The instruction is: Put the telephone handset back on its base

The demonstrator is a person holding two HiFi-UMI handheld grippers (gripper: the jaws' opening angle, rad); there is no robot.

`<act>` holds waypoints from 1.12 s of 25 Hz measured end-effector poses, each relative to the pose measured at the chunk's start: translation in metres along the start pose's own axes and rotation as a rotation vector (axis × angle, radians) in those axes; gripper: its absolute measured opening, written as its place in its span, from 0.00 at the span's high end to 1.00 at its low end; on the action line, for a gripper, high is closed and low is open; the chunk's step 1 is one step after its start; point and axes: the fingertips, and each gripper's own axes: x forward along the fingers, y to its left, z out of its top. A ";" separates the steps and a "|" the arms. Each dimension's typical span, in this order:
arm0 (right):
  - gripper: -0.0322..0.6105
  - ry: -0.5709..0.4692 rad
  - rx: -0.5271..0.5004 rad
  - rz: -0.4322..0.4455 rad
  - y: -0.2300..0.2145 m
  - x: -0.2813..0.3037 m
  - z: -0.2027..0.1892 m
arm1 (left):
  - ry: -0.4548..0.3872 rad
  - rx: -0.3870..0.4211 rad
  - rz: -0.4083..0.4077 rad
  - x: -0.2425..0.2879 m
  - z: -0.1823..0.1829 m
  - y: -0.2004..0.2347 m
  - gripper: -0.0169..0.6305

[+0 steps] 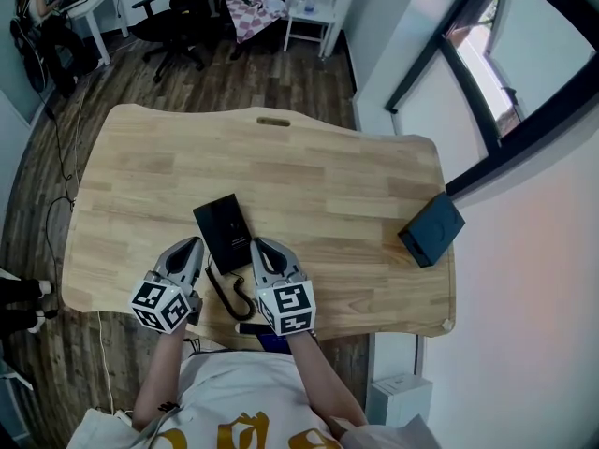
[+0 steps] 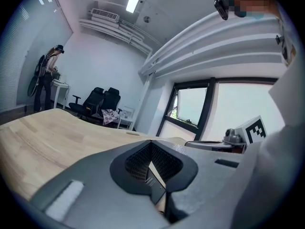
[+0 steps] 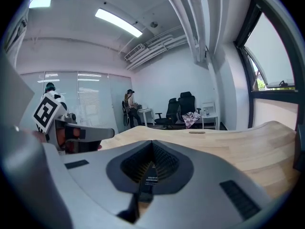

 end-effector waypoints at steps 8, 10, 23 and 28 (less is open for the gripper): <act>0.94 -0.073 -0.046 -0.013 0.009 -0.019 0.033 | -0.059 0.013 0.039 -0.021 0.021 -0.014 0.97; 0.94 -0.094 -0.047 -0.012 0.011 -0.024 0.039 | -0.080 0.031 0.047 -0.027 0.027 -0.018 0.97; 0.94 -0.112 -0.065 -0.016 0.019 -0.050 0.039 | -0.106 0.047 0.052 -0.043 0.033 -0.030 0.97; 0.94 -0.114 -0.068 -0.021 0.023 -0.054 0.040 | -0.130 0.041 0.063 -0.049 0.041 -0.025 0.97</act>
